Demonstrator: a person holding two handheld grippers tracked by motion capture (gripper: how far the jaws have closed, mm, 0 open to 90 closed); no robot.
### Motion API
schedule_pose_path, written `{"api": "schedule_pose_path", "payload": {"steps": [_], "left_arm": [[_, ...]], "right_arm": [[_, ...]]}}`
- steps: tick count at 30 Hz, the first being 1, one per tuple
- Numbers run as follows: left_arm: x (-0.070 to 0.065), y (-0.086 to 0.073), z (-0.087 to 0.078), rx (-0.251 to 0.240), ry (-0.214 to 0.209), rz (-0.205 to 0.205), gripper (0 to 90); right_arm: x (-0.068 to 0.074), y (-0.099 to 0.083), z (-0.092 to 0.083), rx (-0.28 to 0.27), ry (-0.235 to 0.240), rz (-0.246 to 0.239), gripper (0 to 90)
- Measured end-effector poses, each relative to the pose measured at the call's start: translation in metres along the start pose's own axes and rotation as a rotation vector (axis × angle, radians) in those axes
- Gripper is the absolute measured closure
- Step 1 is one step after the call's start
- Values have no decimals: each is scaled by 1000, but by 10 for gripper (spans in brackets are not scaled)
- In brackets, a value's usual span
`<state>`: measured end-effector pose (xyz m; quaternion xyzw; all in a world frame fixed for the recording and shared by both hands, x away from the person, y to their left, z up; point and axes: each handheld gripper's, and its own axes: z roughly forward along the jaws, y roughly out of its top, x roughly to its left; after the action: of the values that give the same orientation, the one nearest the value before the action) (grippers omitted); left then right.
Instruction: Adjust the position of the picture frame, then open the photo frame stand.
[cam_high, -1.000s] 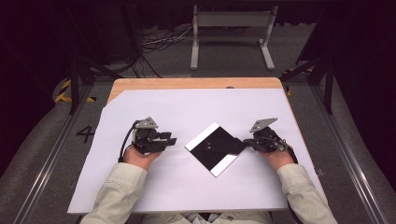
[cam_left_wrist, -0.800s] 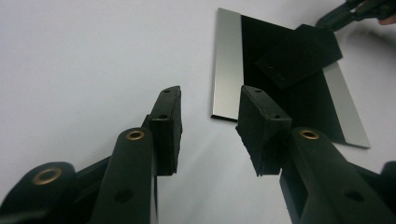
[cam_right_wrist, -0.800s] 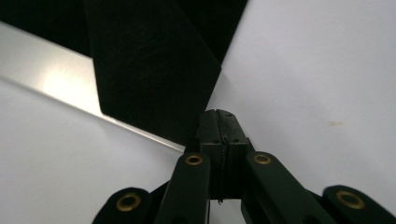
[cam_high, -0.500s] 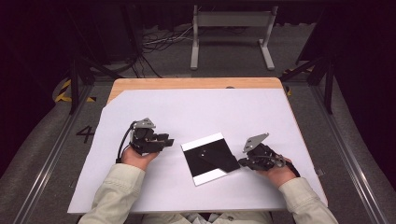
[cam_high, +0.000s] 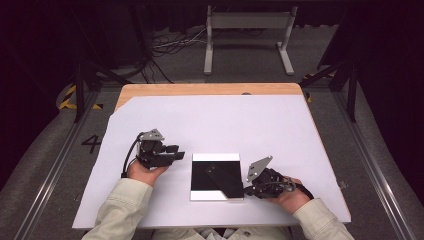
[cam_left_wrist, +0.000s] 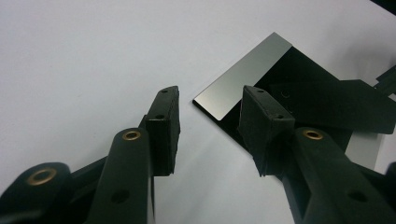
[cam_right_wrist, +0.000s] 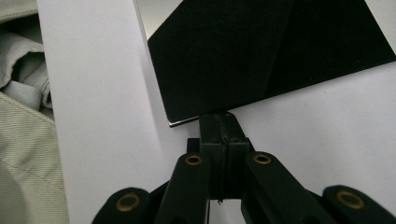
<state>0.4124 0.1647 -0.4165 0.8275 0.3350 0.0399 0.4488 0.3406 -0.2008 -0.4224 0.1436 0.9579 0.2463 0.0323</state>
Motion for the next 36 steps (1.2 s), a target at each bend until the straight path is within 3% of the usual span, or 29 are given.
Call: {"api": "schedule_pose_path", "payload": {"steps": [2, 6, 7, 14, 16, 19, 26, 36], "left_arm": [[-1, -1, 0, -4, -5, -21, 584], [0, -1, 0, -3, -4, 1, 578], [-2, -1, 0, -7, -1, -17, 573], [-5, -4, -14, -66, 26, 41, 534], [-7, -6, -19, -88, 33, 45, 527], [-7, -9, -25, -110, 62, 82, 523], [-7, -11, -24, -106, 82, 96, 520], [-9, -11, -20, -94, 76, 103, 520]], "right_arm": [[0, 0, 0, -3, 3, 2, 900], [-2, -1, 0, -10, 18, 10, 900], [-3, -2, -1, -9, 13, 21, 900], [-5, -6, -12, -40, -19, 62, 822], [-3, -7, -15, -45, -15, 66, 806], [0, -9, -19, -48, -9, 76, 777], [5, -8, -16, -13, 19, 78, 758], [9, -3, -5, 32, 42, 70, 765]]}}
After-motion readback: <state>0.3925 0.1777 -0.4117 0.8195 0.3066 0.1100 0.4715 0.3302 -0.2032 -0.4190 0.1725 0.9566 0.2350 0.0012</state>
